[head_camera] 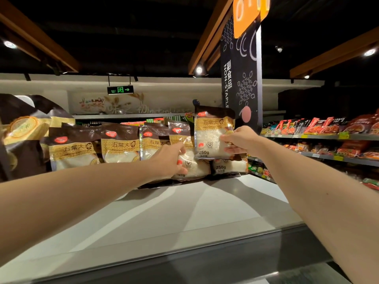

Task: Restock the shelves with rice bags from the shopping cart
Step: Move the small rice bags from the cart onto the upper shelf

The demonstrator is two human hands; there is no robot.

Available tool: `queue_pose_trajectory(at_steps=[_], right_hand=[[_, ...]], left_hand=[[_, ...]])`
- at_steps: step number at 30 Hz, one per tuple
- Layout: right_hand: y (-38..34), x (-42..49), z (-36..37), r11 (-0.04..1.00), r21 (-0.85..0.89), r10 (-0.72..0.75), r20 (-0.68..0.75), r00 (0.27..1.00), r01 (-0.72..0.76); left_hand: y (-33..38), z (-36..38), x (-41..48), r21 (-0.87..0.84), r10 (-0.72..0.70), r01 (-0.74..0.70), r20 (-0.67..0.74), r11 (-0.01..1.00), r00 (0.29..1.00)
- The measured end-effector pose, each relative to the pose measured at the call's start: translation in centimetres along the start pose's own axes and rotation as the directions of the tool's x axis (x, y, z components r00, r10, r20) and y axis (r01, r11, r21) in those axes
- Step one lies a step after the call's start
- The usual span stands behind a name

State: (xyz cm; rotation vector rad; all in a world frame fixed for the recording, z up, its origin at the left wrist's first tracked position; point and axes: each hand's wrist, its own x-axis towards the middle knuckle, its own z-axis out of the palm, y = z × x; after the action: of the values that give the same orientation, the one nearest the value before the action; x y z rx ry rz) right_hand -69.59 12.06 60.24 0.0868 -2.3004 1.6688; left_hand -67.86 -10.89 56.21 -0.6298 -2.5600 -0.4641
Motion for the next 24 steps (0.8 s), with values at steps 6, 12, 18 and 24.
queue_pose_trajectory(at_steps=[6,12,18,24], right_hand=[[-1.5,-0.6,-0.1,0.999,-0.041,-0.020,0.034,0.999,0.022],[-0.9,-1.7,-1.0,0.993,-0.113,0.052,0.092,0.994,-0.041],[1.0,-3.0,-1.7,0.922,-0.309,0.306,0.213,0.928,-0.233],[0.9,-3.0,-1.2,0.902,-0.311,0.370,0.201,0.907,-0.298]], left_hand=[[-0.2,0.1,-0.6,0.286,0.067,-0.052,-0.042,0.957,0.997],[0.2,0.6,-1.7,0.196,0.026,-0.037,0.054,0.980,0.998],[0.9,-1.0,-1.1,0.307,0.009,-0.060,0.164,0.950,0.986],[0.8,0.2,-0.7,0.366,0.054,-0.092,0.111,0.926,0.992]])
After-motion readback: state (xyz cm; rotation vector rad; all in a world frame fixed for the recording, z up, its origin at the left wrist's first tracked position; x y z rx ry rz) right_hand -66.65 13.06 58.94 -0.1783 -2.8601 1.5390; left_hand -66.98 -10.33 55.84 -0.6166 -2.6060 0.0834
